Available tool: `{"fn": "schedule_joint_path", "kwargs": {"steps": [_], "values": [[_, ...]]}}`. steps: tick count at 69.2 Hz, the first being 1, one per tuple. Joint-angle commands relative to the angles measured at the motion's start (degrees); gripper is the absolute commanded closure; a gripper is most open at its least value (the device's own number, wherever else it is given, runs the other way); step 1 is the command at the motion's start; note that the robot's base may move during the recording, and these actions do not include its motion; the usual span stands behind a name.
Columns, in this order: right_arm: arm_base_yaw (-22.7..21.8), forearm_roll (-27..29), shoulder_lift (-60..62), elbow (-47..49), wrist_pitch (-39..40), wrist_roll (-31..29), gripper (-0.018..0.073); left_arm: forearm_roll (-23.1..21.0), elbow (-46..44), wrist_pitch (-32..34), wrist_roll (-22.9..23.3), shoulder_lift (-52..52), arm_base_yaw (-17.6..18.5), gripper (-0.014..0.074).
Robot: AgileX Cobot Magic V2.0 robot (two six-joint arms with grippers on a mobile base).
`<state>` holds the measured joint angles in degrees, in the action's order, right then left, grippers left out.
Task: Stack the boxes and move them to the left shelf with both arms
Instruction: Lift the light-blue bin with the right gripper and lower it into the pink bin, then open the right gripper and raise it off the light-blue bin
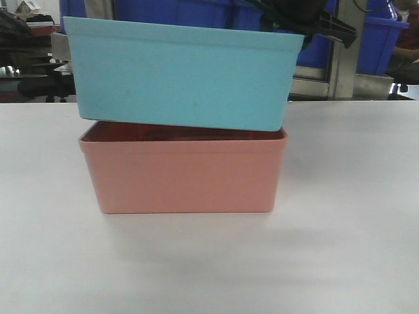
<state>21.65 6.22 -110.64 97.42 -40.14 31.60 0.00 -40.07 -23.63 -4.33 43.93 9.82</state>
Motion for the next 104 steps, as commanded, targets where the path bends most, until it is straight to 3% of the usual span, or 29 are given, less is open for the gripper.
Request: {"fn": "schedule_joint_path", "kwargs": {"steps": [1,39,77,84,97,102,104], "values": [[-0.1,1.4,3.4,2.4,6.6,0.7,0.0504,-0.4,-1.6,4.3,0.0,-0.5,0.0,0.0605],[-0.1,-5.1,2.2,2.4,7.8,0.7,0.0504,-0.4,-1.6,4.3,0.0,-0.5,0.1,0.0605],[-0.1,-5.2,2.1,2.4,7.3,0.2,0.0494,-0.6,-1.6,4.3,0.0,-0.5,0.1,0.0605],[-0.1,-5.2,2.4,2.4,7.2,-0.6,0.0403,-0.6,-1.6,4.3,0.0,-0.5,0.1,0.0605],[-0.1,-5.6,2.5,2.4,6.7,-0.9,0.0010,-0.7,-1.6,4.3,0.0,-0.5,0.1,0.0605],[-0.1,-6.2,2.8,2.4,5.9,-0.9,-0.0074,-0.9,-1.6,4.0,0.0,-0.5,0.1,0.0605],[-0.1,-7.0,3.0,2.4,5.5,-0.9,-0.0067,-0.9,-1.6,3.9,0.0,-0.5,0.1,0.0605]]}}
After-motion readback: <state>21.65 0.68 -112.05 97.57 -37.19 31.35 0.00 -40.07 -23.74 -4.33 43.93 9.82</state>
